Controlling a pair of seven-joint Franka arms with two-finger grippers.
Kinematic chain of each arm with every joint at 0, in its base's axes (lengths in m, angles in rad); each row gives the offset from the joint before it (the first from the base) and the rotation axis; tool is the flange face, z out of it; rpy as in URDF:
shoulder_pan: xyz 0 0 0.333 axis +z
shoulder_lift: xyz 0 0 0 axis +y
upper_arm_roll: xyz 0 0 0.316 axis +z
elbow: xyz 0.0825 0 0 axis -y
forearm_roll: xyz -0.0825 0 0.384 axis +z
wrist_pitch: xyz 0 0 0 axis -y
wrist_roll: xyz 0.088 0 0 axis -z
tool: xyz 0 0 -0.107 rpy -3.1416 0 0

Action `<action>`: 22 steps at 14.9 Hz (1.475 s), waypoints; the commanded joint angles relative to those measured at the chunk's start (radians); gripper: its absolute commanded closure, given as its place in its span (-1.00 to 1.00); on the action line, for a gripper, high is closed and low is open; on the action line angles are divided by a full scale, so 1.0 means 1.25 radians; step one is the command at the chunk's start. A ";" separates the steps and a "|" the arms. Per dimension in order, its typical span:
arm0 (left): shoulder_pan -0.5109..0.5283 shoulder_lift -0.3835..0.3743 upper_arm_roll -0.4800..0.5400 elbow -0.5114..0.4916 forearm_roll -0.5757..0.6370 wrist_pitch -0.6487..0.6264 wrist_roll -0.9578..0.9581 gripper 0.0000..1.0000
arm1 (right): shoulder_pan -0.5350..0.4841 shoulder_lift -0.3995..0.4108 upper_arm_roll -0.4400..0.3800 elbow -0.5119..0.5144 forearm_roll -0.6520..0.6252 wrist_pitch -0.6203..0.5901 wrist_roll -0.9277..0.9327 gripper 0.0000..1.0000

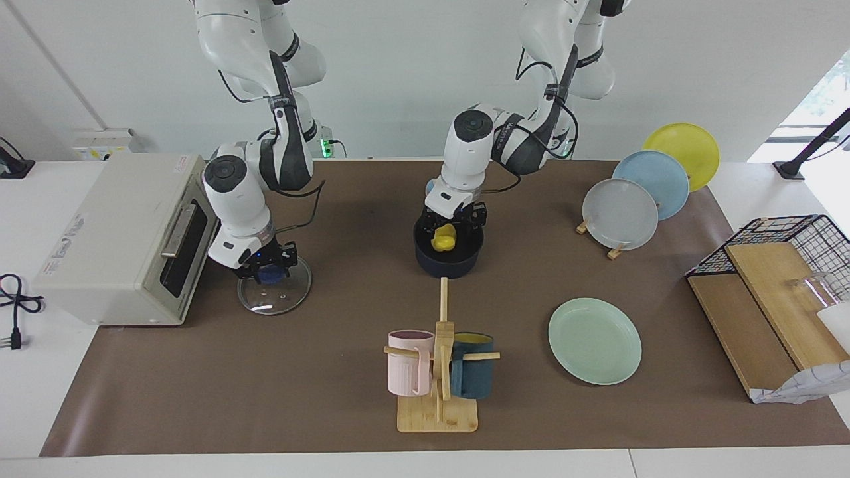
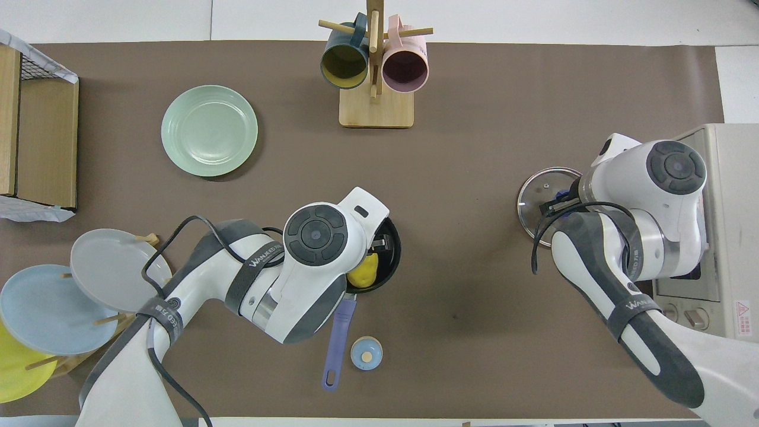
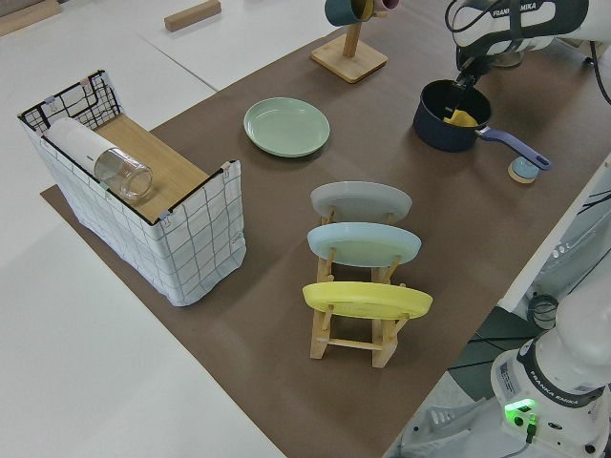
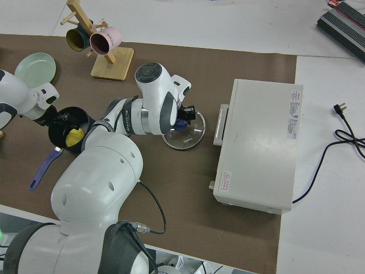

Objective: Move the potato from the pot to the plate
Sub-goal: 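Grasp the potato with the left gripper while the right gripper lowers the lid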

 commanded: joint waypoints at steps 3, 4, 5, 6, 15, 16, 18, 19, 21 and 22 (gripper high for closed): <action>-0.019 0.013 0.016 -0.031 -0.009 0.053 -0.008 -1.00 | -0.004 -0.027 0.001 -0.001 0.061 -0.015 -0.011 -1.00; -0.019 0.015 0.016 -0.033 -0.009 0.053 -0.008 -1.00 | -0.001 -0.033 0.000 0.035 0.069 -0.065 -0.006 -1.00; -0.020 0.017 0.016 -0.037 -0.009 0.054 -0.008 -1.00 | 0.000 -0.039 0.000 0.091 0.071 -0.141 0.005 -1.00; -0.020 0.017 0.016 -0.037 -0.009 0.055 -0.008 -1.00 | 0.000 -0.042 0.001 0.152 0.071 -0.216 0.034 -1.00; -0.036 0.034 0.016 -0.045 -0.009 0.058 -0.013 -0.94 | -0.073 -0.131 0.000 0.398 0.026 -0.588 0.131 -1.00; -0.036 0.035 0.016 -0.045 -0.009 0.058 -0.012 -0.81 | -0.072 -0.137 0.000 0.392 0.024 -0.587 0.131 -1.00; -0.035 0.035 0.016 -0.043 -0.009 0.056 -0.012 -0.27 | -0.082 -0.139 0.007 0.390 0.023 -0.587 0.129 -1.00; -0.034 0.035 0.016 -0.041 -0.009 0.056 -0.012 0.12 | -0.087 -0.139 0.011 0.391 0.014 -0.590 0.127 -1.00; -0.028 0.040 0.016 -0.036 -0.009 0.054 -0.010 0.73 | -0.114 -0.151 0.041 0.392 0.009 -0.620 0.130 -1.00; -0.026 0.040 0.016 -0.033 -0.009 0.050 -0.009 0.94 | -0.113 -0.161 0.041 0.381 0.008 -0.623 0.131 -1.00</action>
